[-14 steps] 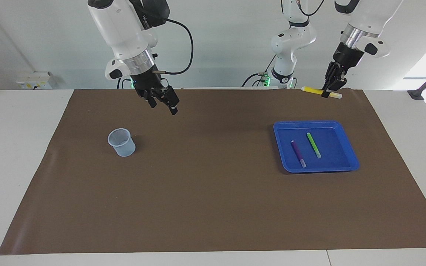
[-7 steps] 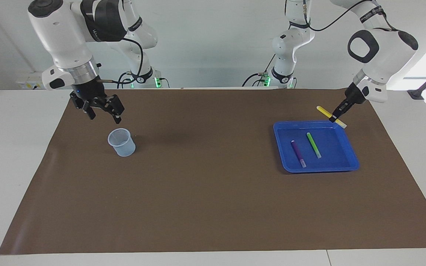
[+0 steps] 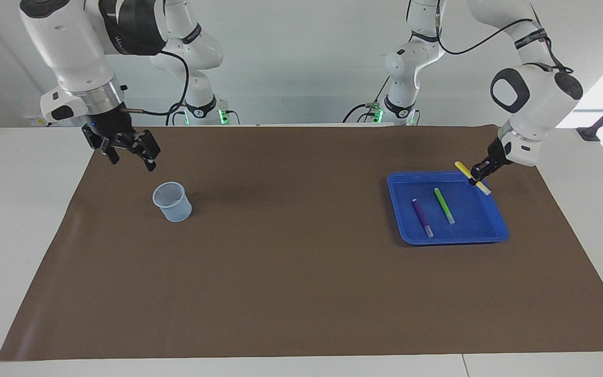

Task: Right arm passes pens to left for tray arrangement
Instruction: 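Lower the yellow pen into the tray while the right gripper withdraws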

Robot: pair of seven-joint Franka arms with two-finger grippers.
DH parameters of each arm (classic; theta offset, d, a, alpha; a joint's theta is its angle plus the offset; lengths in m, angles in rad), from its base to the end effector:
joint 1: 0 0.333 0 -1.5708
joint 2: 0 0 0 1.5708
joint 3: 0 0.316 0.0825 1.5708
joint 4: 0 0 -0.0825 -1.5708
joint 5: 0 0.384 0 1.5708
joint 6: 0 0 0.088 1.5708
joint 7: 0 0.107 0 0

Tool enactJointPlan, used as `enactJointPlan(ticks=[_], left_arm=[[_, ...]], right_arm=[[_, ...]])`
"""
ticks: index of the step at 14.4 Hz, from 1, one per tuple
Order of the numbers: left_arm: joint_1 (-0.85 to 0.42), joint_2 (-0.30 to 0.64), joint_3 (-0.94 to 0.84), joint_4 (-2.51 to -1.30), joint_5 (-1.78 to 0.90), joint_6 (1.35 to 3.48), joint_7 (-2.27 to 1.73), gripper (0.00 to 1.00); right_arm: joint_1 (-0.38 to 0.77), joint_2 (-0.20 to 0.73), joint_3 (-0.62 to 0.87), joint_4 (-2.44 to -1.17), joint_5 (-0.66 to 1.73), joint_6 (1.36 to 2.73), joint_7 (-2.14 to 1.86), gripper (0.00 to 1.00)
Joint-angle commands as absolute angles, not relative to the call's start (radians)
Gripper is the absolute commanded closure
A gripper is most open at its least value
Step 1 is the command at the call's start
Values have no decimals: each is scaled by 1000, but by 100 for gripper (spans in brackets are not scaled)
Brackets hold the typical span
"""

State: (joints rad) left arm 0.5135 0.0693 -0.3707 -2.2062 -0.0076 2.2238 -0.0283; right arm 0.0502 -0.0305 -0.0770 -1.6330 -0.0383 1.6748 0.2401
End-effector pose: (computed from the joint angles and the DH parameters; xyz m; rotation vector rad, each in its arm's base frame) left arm 0.5270 0.0763 0.3477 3.0951 0.2732 -0.0702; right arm 0.5545 -0.0192 0.6213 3.0843 -0.4101 0.1177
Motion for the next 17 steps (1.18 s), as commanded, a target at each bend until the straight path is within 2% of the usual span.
enactJointPlan(ticks=[1, 4, 7, 8, 9, 14, 17], left_arm=[[502, 127, -368, -2197, 67, 2288, -2, 100], [499, 160, -368, -2200, 69, 2321, 5, 100], [500, 164, -368, -2200, 69, 2316, 6, 100], [500, 163, -368, -2201, 69, 2312, 6, 97], [500, 163, -368, -2201, 69, 2313, 5, 1], [497, 163, -370, -2154, 69, 2237, -5, 0], [486, 158, -373, -2041, 66, 2099, -8, 0]], right_arm=[[43, 5, -74, -1534, -74, 1586, 218, 0], [25, 0, -58, -1509, -61, 1525, 216, 0], [0, -3, -14, -1516, -58, 1523, 218, 0], [-8, -3, 6, -1516, -61, 1523, 218, 0], [-11, -5, 12, -1517, -61, 1525, 218, 0], [0, -11, 12, -1526, -60, 1523, 219, 0], [3, -17, 12, -1539, -58, 1520, 219, 0]])
